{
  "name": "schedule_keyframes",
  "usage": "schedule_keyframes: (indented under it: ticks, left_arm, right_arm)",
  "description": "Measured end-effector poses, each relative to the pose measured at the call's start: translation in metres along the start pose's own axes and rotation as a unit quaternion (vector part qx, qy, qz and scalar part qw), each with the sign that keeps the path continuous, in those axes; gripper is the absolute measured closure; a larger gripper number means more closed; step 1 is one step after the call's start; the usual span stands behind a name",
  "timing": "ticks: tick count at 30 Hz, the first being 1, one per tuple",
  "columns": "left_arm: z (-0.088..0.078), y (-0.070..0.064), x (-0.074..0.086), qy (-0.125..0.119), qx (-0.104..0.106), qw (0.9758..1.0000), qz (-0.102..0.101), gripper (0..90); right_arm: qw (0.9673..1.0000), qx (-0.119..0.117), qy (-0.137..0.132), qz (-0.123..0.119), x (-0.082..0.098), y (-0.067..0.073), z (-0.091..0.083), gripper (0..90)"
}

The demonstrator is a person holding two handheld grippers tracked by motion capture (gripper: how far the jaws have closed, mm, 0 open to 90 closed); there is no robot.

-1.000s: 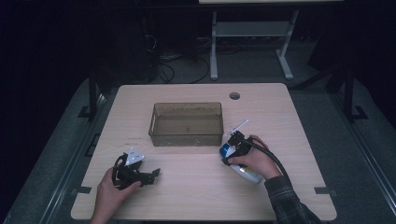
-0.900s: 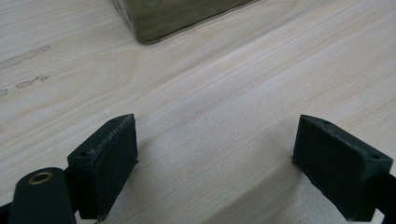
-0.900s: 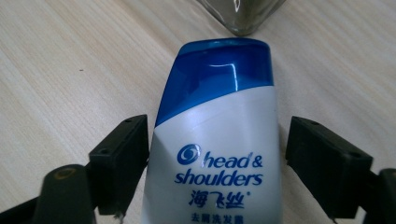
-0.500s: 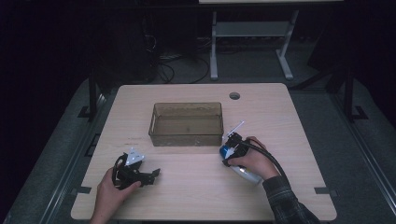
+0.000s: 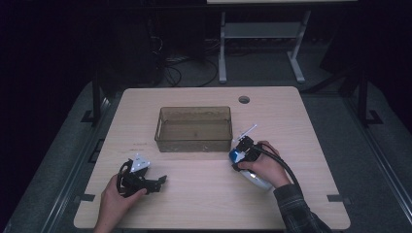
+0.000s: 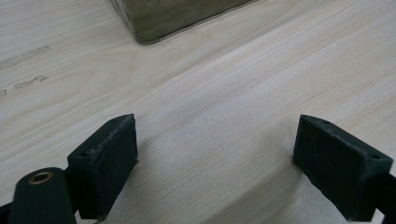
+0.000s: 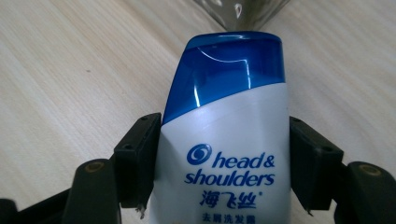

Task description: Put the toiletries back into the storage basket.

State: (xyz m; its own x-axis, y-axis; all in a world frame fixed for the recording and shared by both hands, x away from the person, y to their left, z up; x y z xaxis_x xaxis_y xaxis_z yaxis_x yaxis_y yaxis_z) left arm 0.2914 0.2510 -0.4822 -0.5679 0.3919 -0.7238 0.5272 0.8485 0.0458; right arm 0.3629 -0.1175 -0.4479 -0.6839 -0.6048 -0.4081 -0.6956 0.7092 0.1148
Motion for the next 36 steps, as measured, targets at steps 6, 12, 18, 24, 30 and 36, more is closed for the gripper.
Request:
schedule_keyframes:
  ticks: [6, 12, 18, 24, 30, 36]
  left_arm:
    - [0.0, 0.0, 0.0, 0.0, 0.0, 1.0, 0.0, 12.5]
    - [0.0, 0.0, 0.0, 0.0, 0.0, 1.0, 0.0, 12.5]
    - [0.0, 0.0, 0.0, -0.001, 0.0, 1.0, 0.0, 12.5]
    - [0.0, 0.0, 0.0, -0.001, 0.0, 1.0, 0.0, 12.5]
    - [0.0, 0.0, 0.0, -0.003, 0.0, 1.0, -0.002, 12.5]
    - [0.0, 0.0, 0.0, -0.001, 0.0, 1.0, 0.0, 12.5]
  right_arm:
    - [0.9995, -0.001, -0.03, -0.002, 0.003, -0.002, -0.012, 33.8]
    - [0.9971, -0.01, -0.075, 0.009, 0.012, -0.005, -0.026, 33.9]
    - [0.9929, -0.015, -0.117, 0.014, 0.024, -0.007, -0.038, 33.9]
    - [0.988, -0.016, -0.153, 0.012, 0.035, -0.009, -0.05, 34.0]
    - [0.98, -0.023, -0.196, 0.022, 0.048, -0.012, -0.06, 34.0]
    - [0.973, -0.028, -0.228, 0.022, 0.059, -0.014, -0.072, 34.1]
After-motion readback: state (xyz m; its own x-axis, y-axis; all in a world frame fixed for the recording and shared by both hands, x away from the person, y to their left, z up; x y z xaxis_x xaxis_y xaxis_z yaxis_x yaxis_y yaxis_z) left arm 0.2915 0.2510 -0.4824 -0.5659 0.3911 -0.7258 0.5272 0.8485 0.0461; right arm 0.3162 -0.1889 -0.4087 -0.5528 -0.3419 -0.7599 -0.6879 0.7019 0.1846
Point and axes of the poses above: each handheld gripper's, and its own axes: z roughly forward along the jaws, x roughly out of its underside, y roughly to its left, the point moved 1 cm from there along z, roughly forward along the jaws, and after that the axes turned 3 degrees about -x, right-handed, at the moved point
